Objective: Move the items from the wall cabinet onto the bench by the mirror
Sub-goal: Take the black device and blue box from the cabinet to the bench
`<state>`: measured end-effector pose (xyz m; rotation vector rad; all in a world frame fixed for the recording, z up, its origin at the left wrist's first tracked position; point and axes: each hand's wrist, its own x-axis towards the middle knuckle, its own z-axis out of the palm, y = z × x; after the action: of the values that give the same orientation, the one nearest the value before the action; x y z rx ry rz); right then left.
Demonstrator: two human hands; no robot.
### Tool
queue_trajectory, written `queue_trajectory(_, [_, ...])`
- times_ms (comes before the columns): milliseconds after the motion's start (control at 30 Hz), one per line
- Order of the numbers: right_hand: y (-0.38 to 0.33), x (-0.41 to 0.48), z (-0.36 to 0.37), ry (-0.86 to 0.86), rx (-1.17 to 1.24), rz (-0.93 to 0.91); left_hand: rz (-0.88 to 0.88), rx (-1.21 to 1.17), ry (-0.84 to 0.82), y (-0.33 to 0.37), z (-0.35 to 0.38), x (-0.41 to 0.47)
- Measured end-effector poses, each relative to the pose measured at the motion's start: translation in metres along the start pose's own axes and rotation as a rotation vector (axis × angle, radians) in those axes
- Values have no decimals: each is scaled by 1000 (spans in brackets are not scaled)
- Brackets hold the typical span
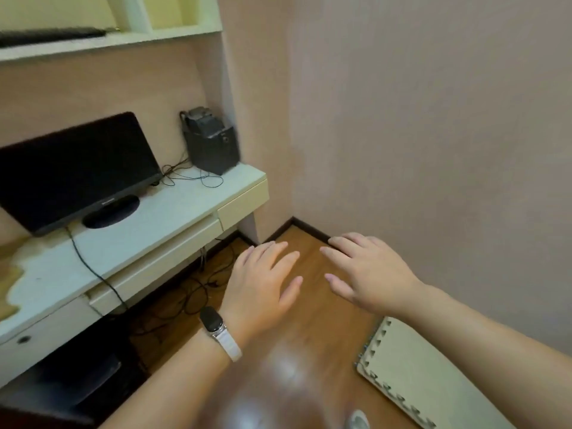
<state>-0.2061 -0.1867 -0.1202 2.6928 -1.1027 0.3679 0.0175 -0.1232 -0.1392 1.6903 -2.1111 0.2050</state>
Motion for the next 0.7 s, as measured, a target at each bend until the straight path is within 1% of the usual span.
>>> queue_trajectory(167, [-10,65,5,44,25,-129,-99,67,28,-43,-27,12])
queue_trajectory(333, [-1,136,20,78,66,-236,-148,149,60,-83,-32,40])
queue_trajectory(500, [27,211,31,77,71,-282,-219,201,80,-120,-23,93])
queue_trajectory(700, [81,287,44,142,97,-317,-241,271,93,-152,-14,176])
